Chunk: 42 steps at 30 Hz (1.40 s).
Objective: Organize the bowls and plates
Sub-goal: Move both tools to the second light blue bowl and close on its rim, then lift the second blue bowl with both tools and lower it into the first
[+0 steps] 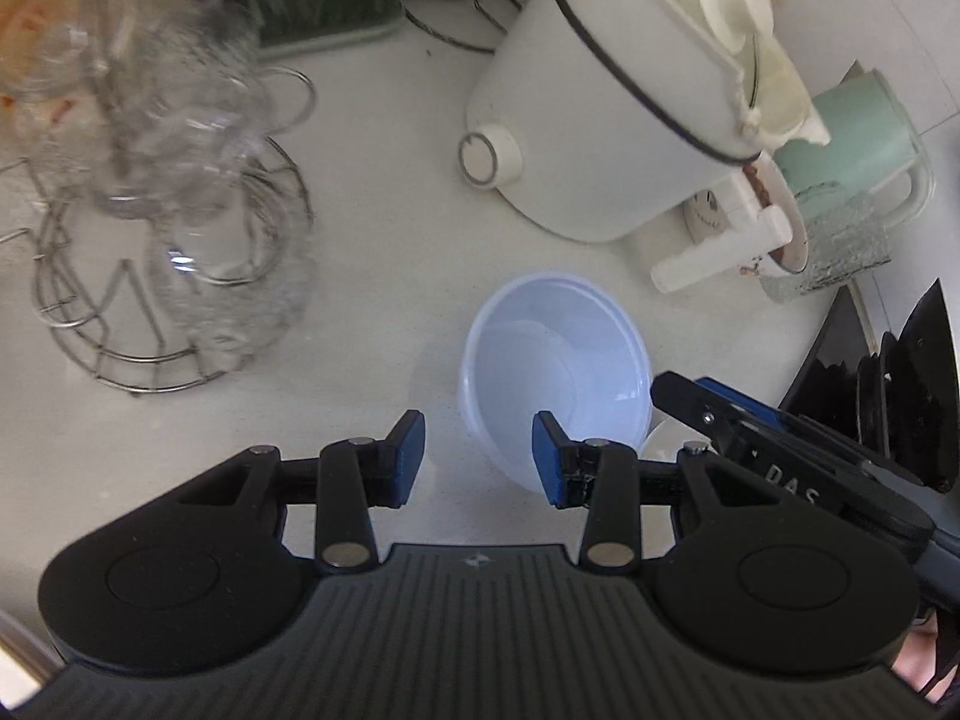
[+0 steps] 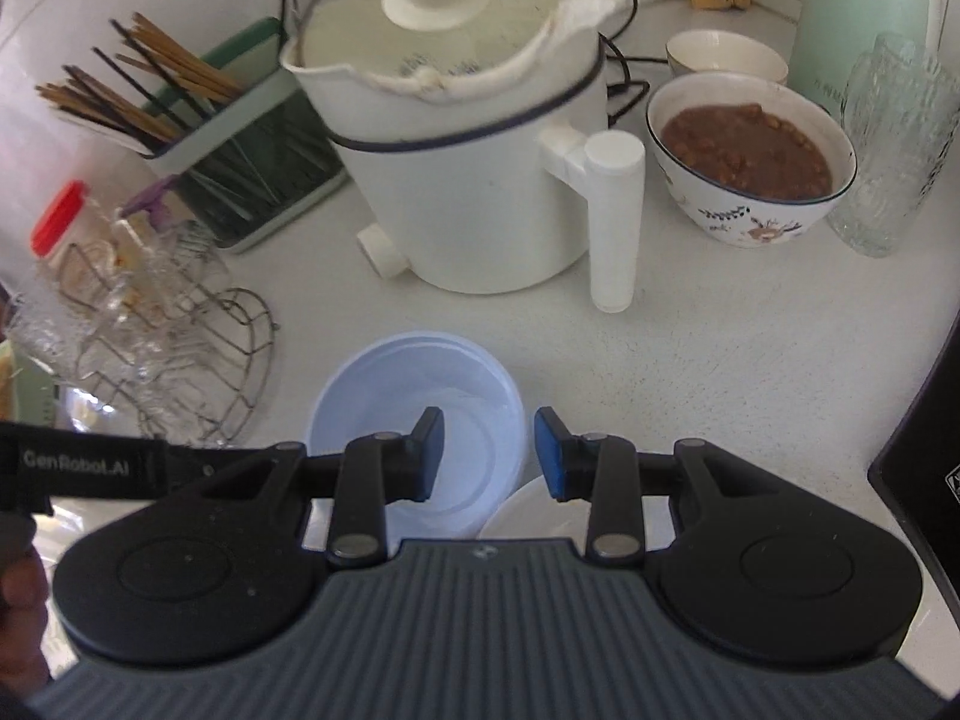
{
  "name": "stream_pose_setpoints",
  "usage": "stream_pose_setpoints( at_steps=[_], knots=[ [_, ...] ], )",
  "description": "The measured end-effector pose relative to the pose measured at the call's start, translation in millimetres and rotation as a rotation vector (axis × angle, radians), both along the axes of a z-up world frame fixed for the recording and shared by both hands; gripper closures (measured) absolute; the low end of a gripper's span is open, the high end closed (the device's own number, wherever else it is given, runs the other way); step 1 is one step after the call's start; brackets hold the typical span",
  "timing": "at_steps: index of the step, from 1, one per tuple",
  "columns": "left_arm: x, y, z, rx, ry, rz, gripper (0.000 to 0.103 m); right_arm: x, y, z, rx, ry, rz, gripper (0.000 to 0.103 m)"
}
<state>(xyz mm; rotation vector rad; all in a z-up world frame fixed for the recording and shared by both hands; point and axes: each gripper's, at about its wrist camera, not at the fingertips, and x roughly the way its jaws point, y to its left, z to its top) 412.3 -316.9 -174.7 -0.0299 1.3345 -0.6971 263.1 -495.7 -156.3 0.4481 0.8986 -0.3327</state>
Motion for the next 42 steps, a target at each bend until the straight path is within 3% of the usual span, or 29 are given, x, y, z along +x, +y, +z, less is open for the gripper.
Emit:
stream_pose_setpoints(
  at_steps=[7,9,12,16,19,30,42],
  knots=[
    [12.1,-22.3,-20.1,0.043,0.032,-0.014,0.059,5.5,-10.7,-20.3,0.053,0.025,-0.034,0.070],
    [15.9,-25.7,-25.8,0.041,0.047,-0.014,0.060,7.8,-11.9,-23.4,0.051,0.025,-0.038,0.075],
    [19.6,-30.4,-32.3,0.050,0.065,-0.022,0.069,10.5,-14.2,-27.1,0.052,0.027,-0.049,0.080],
    [18.8,-32.6,-36.1,0.051,0.066,-0.019,0.093,12.7,-16.0,-32.4,0.065,0.029,-0.043,0.090],
    [15.0,-35.3,-33.6,0.072,0.013,-0.034,0.094,13.2,-15.1,-33.0,0.082,0.026,-0.036,0.092],
    [19.3,-24.8,-13.4,0.067,0.019,-0.010,0.095,11.4,-11.3,-17.7,0.107,-0.010,-0.034,0.092],
    [3.7,-8.0,28.4,-0.005,0.005,0.016,0.094,-6.4,-5.7,21.7,0.092,-0.050,-0.023,0.092]
  ],
)
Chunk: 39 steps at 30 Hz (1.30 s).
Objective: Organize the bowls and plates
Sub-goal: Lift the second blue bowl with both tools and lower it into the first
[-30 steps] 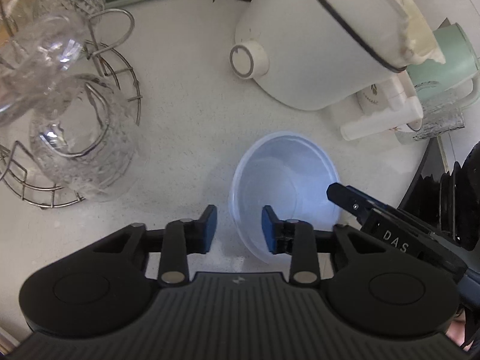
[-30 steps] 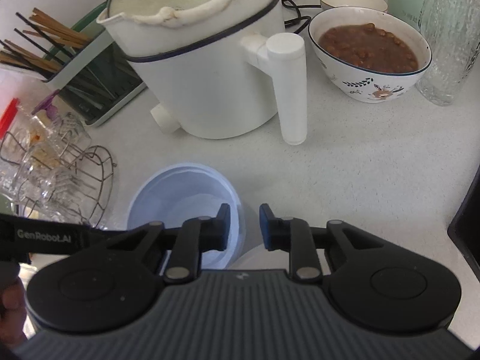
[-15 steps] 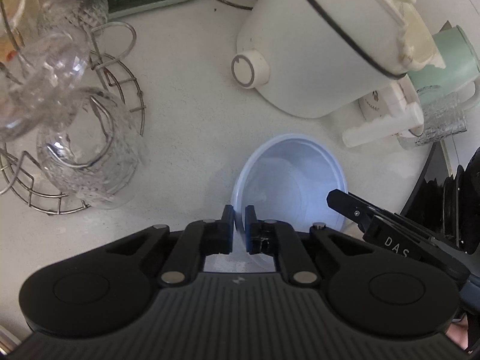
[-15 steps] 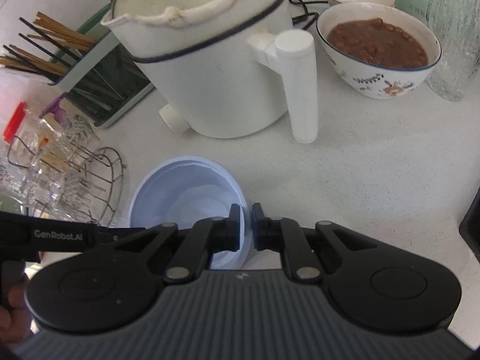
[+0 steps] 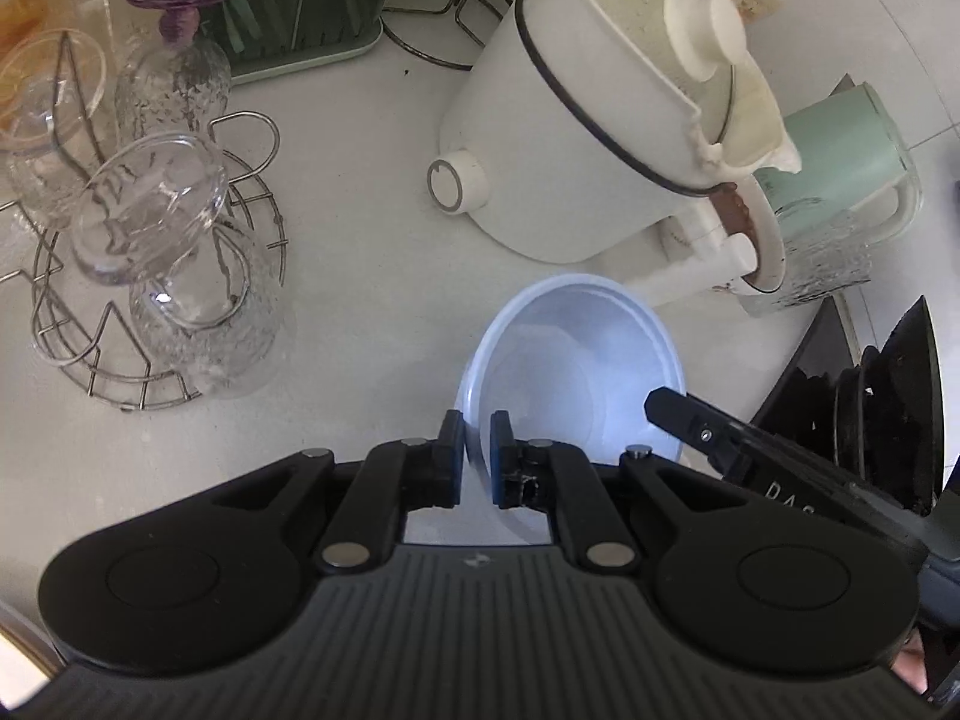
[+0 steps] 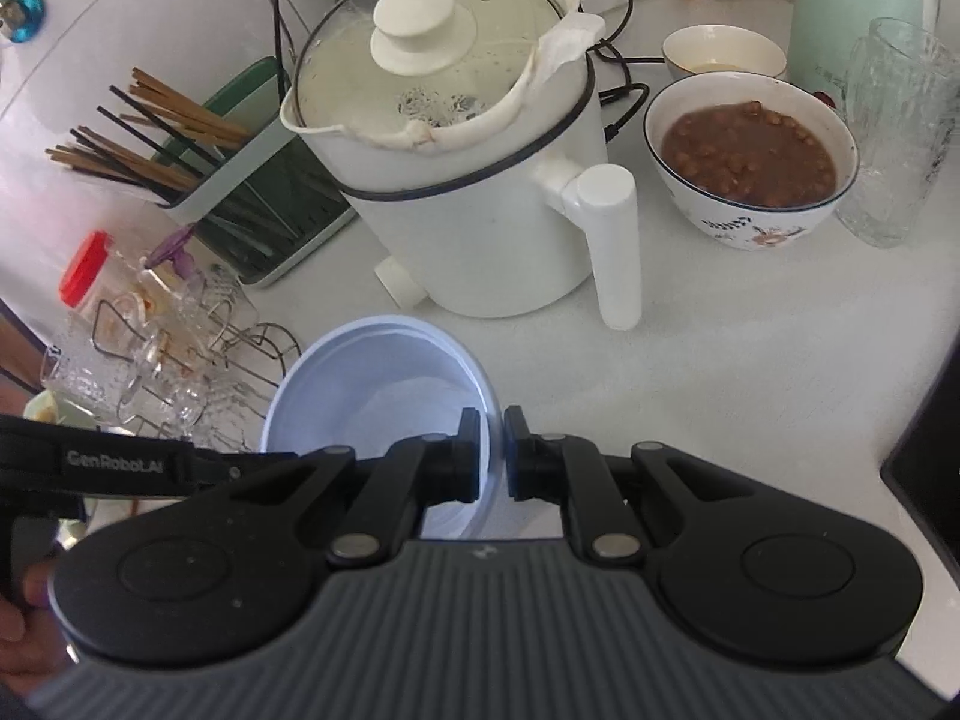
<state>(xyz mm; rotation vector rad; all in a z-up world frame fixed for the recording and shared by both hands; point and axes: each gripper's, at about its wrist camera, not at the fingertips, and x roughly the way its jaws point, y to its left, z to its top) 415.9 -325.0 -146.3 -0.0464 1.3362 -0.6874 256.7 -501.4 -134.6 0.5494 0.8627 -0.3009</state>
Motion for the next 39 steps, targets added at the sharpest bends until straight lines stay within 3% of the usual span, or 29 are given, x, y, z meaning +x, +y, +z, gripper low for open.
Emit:
stream_pose_setpoints(
  at_steps=[10,20,31,39],
  knots=[
    [-26.4,27.0,28.5,-0.052,-0.040,0.061,0.094,-23.8,12.7,21.9,0.024,-0.070,0.034,0.092],
    [-57.6,77.5,43.8,-0.096,-0.050,0.201,0.094,-33.4,36.1,39.4,0.045,-0.114,0.137,0.092],
    [-75.7,133.7,41.9,-0.075,-0.061,0.337,0.094,-16.0,76.9,39.9,0.051,-0.106,0.284,0.092],
    [-90.2,167.2,26.5,-0.034,-0.042,0.420,0.094,-1.8,107.7,25.9,0.049,-0.029,0.395,0.092]
  ],
)
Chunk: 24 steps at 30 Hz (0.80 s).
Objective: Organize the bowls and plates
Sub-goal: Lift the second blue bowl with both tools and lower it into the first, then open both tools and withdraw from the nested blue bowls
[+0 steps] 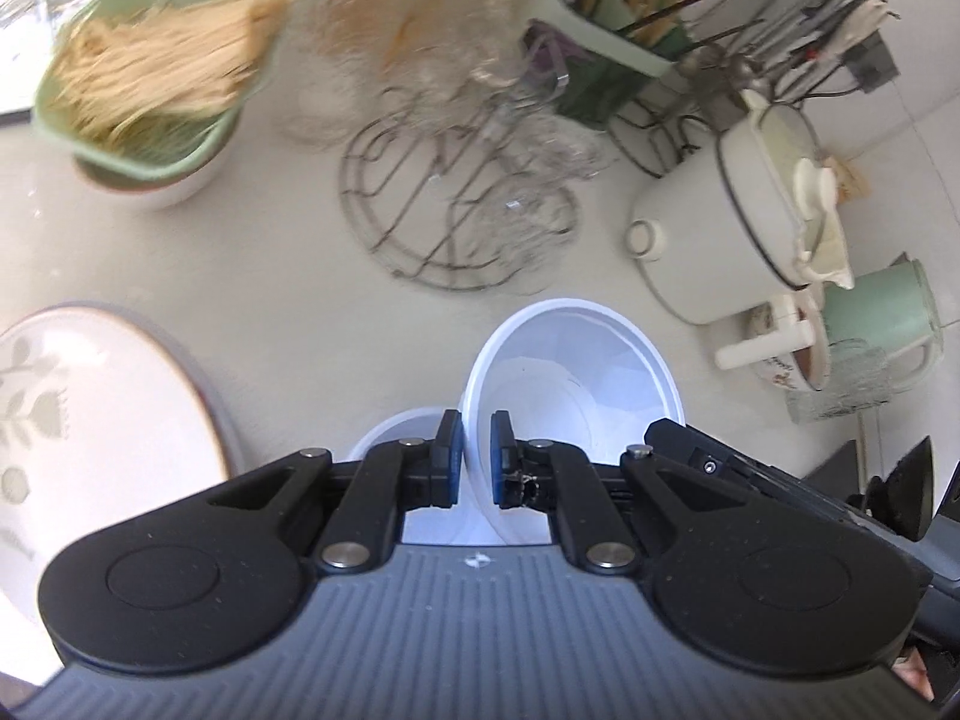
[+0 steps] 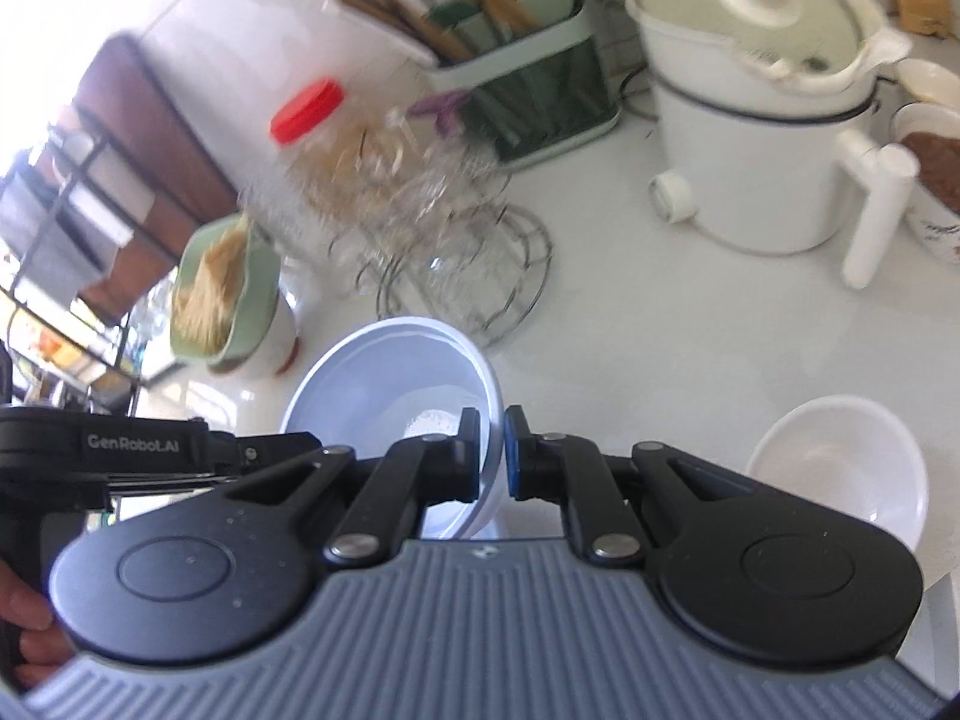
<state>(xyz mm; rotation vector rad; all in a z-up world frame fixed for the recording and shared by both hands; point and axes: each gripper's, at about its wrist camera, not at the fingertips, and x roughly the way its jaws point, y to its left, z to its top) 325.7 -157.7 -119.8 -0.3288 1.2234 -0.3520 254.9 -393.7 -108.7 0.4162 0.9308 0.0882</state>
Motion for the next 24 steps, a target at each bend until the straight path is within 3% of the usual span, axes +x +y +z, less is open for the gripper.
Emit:
stream_pose_setpoints(
  at_steps=[11,19,21,22,24],
  knots=[
    [-9.9,19.2,-31.8,0.082,0.086,0.017,0.093,4.9,26.6,-30.8,-0.013,0.143,0.094,0.090],
    [-16.4,20.0,-39.1,0.100,0.105,-0.003,0.093,1.3,35.5,-43.6,-0.038,0.194,0.102,0.089],
    [-16.1,20.3,-38.0,0.090,0.105,-0.012,0.093,1.3,34.6,-43.6,-0.032,0.197,0.092,0.083],
    [-14.7,18.6,-38.3,0.087,0.109,-0.023,0.093,0.7,34.2,-43.2,-0.025,0.193,0.091,0.074],
    [-13.0,16.6,-36.6,0.090,0.115,-0.042,0.081,0.7,33.9,-41.5,-0.010,0.178,0.094,0.061]
  ],
)
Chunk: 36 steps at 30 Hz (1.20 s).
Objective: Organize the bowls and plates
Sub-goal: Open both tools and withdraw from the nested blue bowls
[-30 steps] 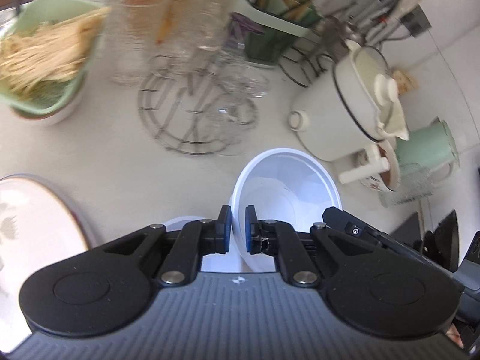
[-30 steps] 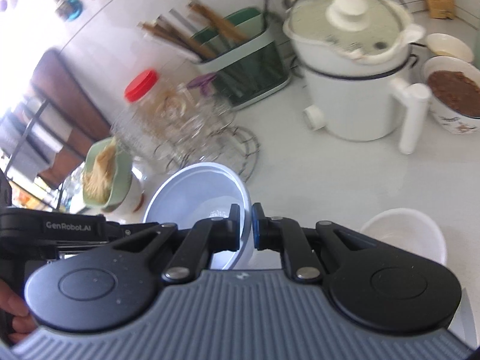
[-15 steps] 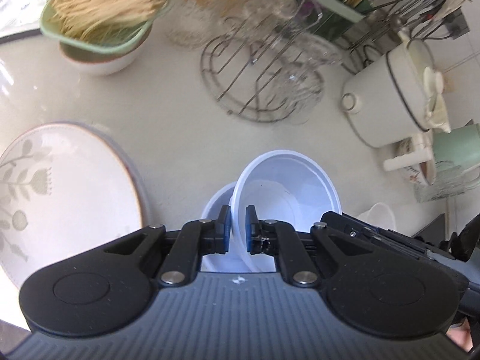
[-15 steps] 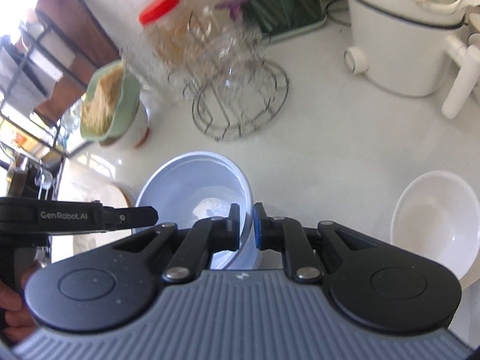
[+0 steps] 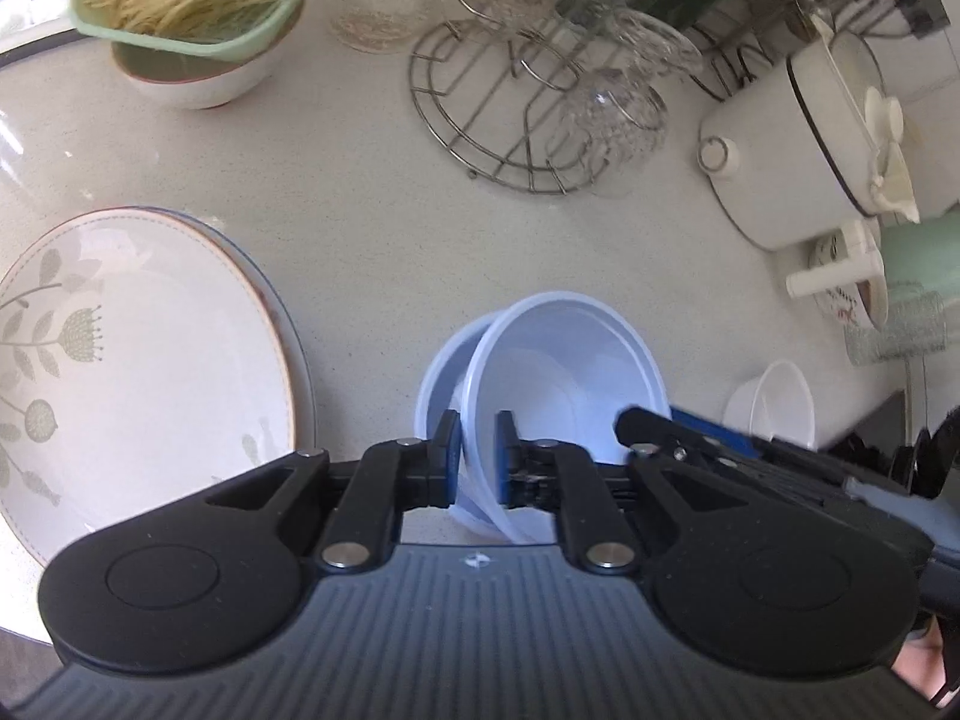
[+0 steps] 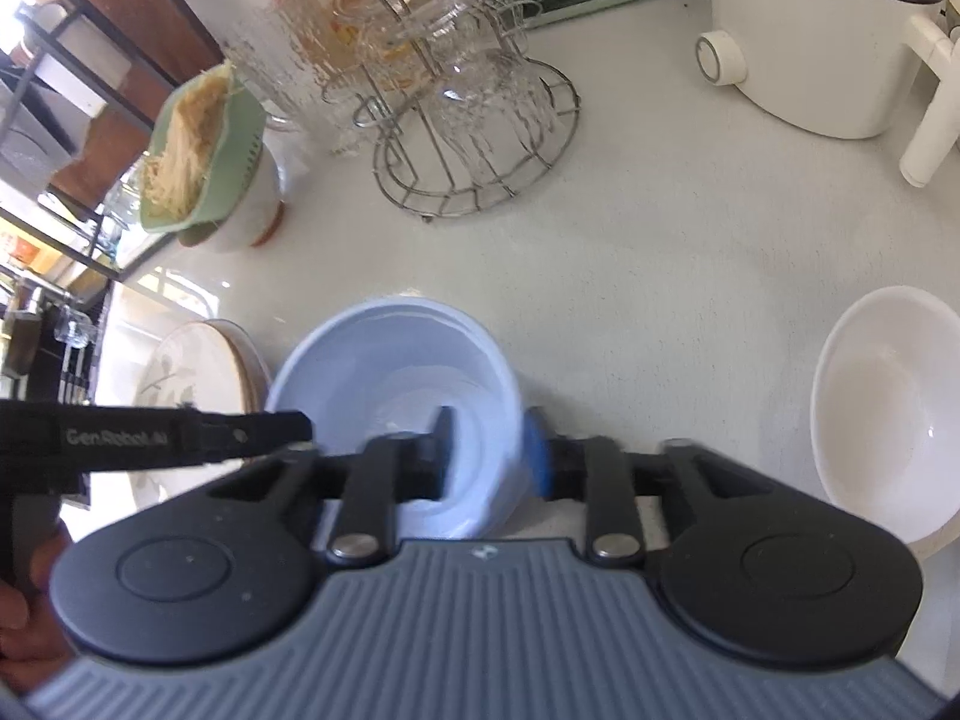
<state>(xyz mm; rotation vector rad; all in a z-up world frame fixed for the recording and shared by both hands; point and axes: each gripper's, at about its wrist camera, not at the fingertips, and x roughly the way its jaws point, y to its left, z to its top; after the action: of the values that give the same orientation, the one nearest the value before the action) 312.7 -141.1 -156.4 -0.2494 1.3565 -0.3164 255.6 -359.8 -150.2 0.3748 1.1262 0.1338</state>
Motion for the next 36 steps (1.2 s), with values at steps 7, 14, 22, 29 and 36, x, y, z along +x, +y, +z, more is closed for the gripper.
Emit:
stream_pose_setpoints(
  at_steps=[7,14,22,29,36],
  knots=[
    [2.8,1.4,17.5,-0.003,-0.068,-0.004,0.066,-2.5,-1.4,21.3,-0.030,-0.097,-0.015,0.060],
    [9.0,-10.8,48.6,-0.013,-0.186,-0.074,0.066,-7.7,-13.8,40.5,-0.052,-0.175,-0.094,0.060],
    [9.4,-22.2,74.8,-0.025,-0.273,-0.131,0.066,-16.5,-23.2,60.3,-0.086,-0.270,-0.160,0.060],
    [4.7,-24.7,83.1,-0.023,-0.305,-0.155,0.066,-26.2,-27.3,67.9,-0.098,-0.316,-0.225,0.060],
    [-5.4,-25.7,83.9,-0.022,-0.330,-0.183,0.066,-43.5,-27.7,69.9,-0.118,-0.331,-0.268,0.060]
  ],
)
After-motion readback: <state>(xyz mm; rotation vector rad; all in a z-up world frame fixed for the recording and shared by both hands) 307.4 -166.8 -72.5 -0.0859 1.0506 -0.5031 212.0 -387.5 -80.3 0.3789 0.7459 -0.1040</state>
